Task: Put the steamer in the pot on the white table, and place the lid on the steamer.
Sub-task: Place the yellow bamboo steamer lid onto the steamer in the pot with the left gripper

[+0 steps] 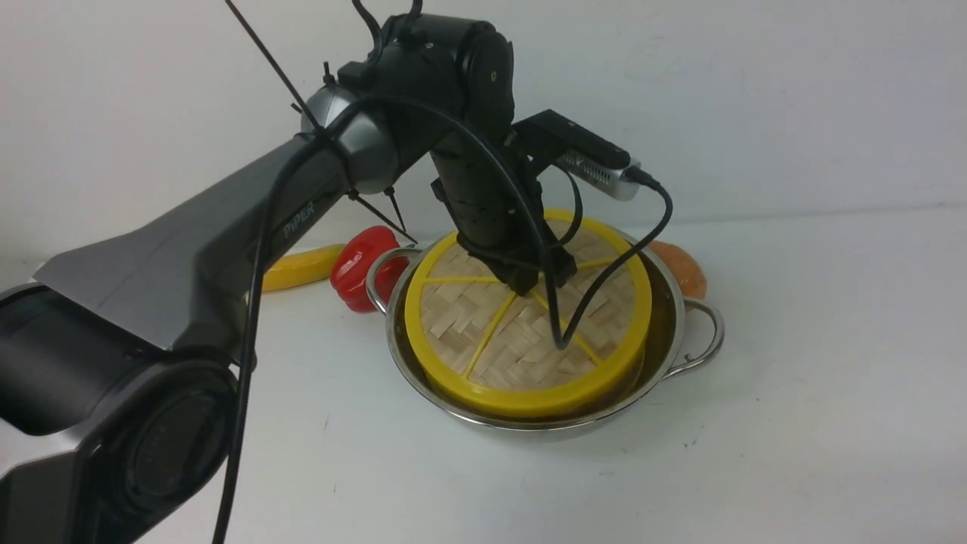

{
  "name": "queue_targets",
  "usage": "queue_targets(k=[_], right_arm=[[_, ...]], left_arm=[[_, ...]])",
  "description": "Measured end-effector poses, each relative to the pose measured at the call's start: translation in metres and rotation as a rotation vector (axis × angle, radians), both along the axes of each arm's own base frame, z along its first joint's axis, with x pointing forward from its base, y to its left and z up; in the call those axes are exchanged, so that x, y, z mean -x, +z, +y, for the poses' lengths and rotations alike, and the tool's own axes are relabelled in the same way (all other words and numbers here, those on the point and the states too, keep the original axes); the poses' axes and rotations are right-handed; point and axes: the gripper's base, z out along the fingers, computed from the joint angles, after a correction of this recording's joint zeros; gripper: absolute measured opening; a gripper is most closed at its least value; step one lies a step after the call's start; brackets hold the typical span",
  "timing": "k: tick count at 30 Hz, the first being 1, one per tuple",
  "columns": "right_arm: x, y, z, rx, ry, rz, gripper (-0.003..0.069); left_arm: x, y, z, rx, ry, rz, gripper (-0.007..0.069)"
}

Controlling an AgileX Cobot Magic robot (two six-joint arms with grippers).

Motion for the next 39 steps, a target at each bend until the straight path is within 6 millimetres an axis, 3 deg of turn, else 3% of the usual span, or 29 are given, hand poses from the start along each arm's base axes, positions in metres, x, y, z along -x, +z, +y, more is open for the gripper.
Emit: queue_targets(k=[8,16,25,34,39], right_arm=[[0.0,0.0,0.0,0.0,0.0,0.0,0.0209],[0.0,0.0,0.0,0.0,0.0,0.0,0.0209],[0.0,0.0,0.0,0.0,0.0,0.0,0.0209],[0.0,0.0,0.0,0.0,0.0,0.0,0.0209],[0.0,0.0,0.0,0.0,0.0,0.0,0.0209]], left_arm=[[-0.001,0.001,-0.001,0.007,-0.005,-0.017,0.0119],[-0.005,0.029,-0.002,0.05,-0.005,-0.095,0.0119],[-0.005,0.027,-0.002,0.046,0.006,-0.08,0.0119],[0.001,0.045,0.001,0.086,0.068,-0.094,0.0119],[0.003,0.044,0.003,0.08,0.076,-0.085,0.0119]])
